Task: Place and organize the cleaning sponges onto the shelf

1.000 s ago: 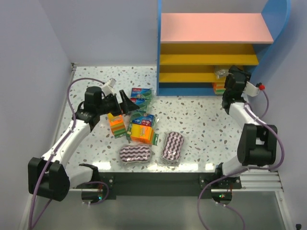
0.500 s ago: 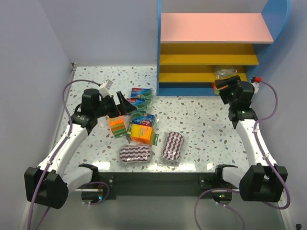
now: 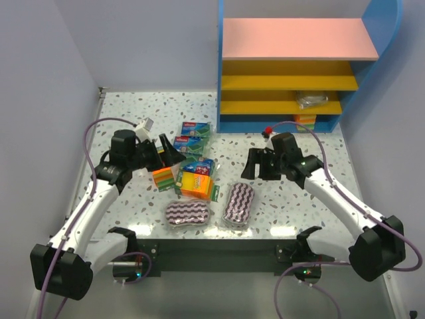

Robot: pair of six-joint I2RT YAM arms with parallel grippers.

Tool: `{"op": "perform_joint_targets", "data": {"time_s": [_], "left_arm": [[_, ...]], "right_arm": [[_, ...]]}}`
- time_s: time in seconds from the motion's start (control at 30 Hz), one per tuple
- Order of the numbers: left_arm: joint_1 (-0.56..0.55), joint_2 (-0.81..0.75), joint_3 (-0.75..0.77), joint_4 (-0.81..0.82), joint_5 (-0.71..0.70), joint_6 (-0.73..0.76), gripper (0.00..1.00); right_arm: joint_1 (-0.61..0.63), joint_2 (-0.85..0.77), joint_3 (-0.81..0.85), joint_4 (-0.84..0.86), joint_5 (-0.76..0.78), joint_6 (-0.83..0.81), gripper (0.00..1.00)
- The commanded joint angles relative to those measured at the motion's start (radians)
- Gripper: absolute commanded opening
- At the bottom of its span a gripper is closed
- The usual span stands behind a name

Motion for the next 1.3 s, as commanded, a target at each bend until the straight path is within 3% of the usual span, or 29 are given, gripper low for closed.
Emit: {"op": "perform_joint_targets", "data": {"time_s": [0.0, 0.2, 0.37, 0.57, 0.87, 1.07, 1.13, 1.17, 1.27], "left_arm": [[-0.006, -0.015, -0.005, 0.002, 0.013, 0.017, 1.00], [-0.007, -0.013, -0.002, -0.013, -0.031, 0.038, 1.00], [-0.006, -0.015, 0.001, -0.084, -0.103, 0.083, 1.00], [-0.006, -0.033, -0.024, -0.112, -0.118, 0.100, 1.00], [-0.006, -0.029, -0.042, -0.104, -0.105, 0.100, 1.00], [-0.006, -0.032, -0.039, -0.108, -0.100, 0.104, 1.00], [-0.006, -0.036, -0.042, -0.113, -0.100, 0.106, 1.00], [-0.006, -0.036, -0.042, -0.113, -0.100, 0.107, 1.00], [-0.006, -0.038, -0.044, -0.113, -0.097, 0.109, 1.00]], "right_arm": [[0.082, 0.011, 0.032, -0.030, -0.003, -0.095, 0.81], [0.256, 0.216, 0.172, 0.035, 0.130, -0.062, 0.81], [0.358, 0.330, 0.204, 0.190, 0.187, 0.090, 0.81], [0.443, 0.402, 0.219, 0.276, 0.268, 0.262, 0.81], [0.526, 0.499, 0.258, 0.267, 0.373, 0.392, 0.79], [0.537, 0.540, 0.259, 0.233, 0.448, 0.457, 0.61], [0.535, 0.537, 0.251, 0.232, 0.483, 0.469, 0.52], [0.535, 0.537, 0.248, 0.235, 0.486, 0.469, 0.41], [0.535, 0.546, 0.241, 0.247, 0.480, 0.460, 0.27]]}}
